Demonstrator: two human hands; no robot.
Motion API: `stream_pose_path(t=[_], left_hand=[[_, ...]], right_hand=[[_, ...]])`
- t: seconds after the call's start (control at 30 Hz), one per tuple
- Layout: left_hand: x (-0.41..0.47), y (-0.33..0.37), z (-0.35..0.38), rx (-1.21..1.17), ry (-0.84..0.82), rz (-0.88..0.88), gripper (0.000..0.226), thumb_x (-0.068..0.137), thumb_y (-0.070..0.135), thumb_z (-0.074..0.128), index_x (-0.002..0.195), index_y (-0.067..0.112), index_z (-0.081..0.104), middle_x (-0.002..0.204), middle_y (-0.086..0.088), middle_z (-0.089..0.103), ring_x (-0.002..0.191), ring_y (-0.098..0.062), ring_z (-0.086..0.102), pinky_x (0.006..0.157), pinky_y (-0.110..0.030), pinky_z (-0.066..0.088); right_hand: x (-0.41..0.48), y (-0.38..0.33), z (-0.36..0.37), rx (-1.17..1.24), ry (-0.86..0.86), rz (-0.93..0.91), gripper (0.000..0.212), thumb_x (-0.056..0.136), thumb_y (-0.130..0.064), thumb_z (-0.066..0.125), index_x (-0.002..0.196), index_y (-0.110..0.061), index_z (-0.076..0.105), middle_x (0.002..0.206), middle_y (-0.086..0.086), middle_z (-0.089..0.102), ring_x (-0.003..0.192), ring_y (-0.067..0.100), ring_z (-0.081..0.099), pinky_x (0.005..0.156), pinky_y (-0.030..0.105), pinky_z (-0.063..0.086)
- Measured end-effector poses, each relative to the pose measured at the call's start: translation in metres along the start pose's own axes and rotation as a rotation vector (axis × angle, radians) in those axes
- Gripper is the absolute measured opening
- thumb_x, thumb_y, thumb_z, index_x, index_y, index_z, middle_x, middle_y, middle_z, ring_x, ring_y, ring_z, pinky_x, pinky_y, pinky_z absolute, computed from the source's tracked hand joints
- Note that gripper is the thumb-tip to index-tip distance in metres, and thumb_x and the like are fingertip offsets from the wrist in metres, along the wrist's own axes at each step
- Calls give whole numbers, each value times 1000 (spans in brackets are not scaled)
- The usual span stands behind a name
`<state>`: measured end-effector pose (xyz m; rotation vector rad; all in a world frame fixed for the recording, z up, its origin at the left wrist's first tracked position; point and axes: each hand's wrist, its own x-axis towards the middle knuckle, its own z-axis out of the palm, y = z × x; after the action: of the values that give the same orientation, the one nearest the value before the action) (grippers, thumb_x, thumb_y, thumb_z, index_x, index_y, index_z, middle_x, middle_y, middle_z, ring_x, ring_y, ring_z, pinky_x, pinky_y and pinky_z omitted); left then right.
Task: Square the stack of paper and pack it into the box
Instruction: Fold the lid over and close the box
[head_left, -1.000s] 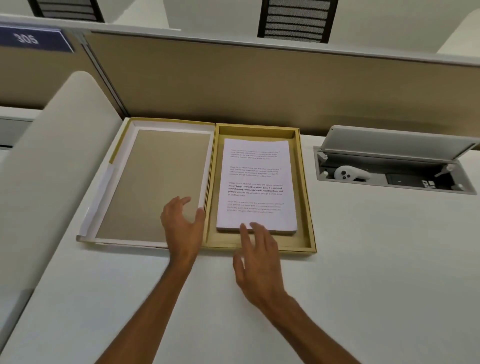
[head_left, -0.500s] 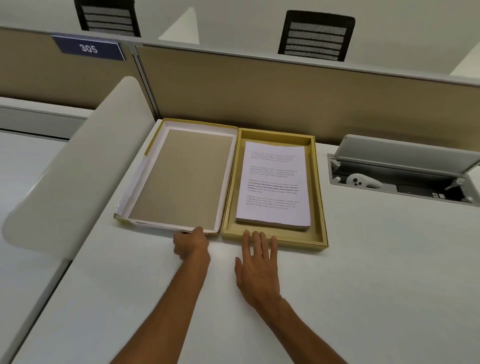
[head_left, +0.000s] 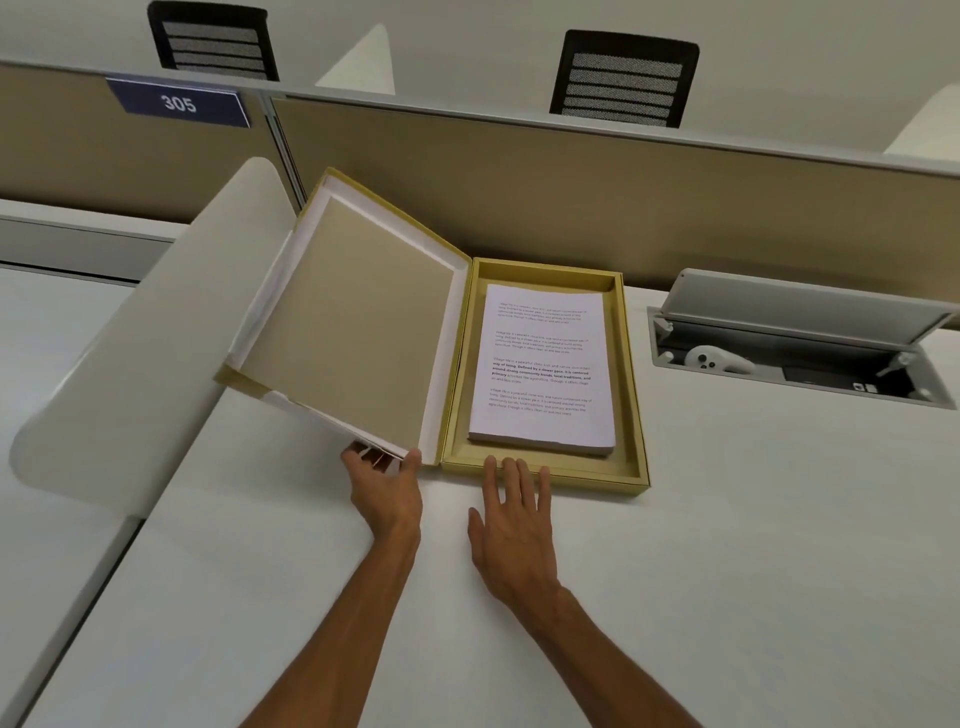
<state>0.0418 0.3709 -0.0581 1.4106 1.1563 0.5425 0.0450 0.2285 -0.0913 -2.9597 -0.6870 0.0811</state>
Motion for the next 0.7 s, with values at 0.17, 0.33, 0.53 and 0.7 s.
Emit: stream_pose_path(t=[0.17, 0.33, 0.53, 0.7], left_hand=[[-10, 2, 4, 99, -89, 95, 70, 81, 7, 79, 137, 15, 37, 131, -19, 63, 113, -36, 66, 93, -42, 53], [-21, 0, 7, 258, -193, 245, 54, 84, 10, 77, 120, 18, 37, 122, -16, 64, 108, -37, 67, 87, -40, 58], [-29, 2, 15, 430, -255, 407, 59, 84, 23, 77, 128, 24, 38, 124, -10, 65, 102, -26, 67, 89, -43, 58], [-34, 2, 19, 649, -263, 552, 51, 88, 19, 71, 134, 13, 51, 116, -11, 68, 105, -31, 66, 86, -47, 58]], right_hand=[[1, 0, 0, -8, 30, -5, 70, 89, -49, 59, 145, -9, 49, 147, 18, 52, 138, 37, 46, 114, 58, 17], [-1, -1, -7, -1, 10, 9, 68, 97, -50, 46, 152, -11, 38, 155, 16, 42, 146, 35, 35, 121, 58, 12], [-1, 3, -18, 253, 59, 41, 65, 94, -44, 51, 149, -10, 42, 152, 15, 45, 145, 32, 35, 124, 51, 13], [2, 5, -33, 729, 80, 171, 76, 86, -34, 69, 150, -16, 33, 152, 4, 44, 141, 23, 38, 120, 46, 27]])
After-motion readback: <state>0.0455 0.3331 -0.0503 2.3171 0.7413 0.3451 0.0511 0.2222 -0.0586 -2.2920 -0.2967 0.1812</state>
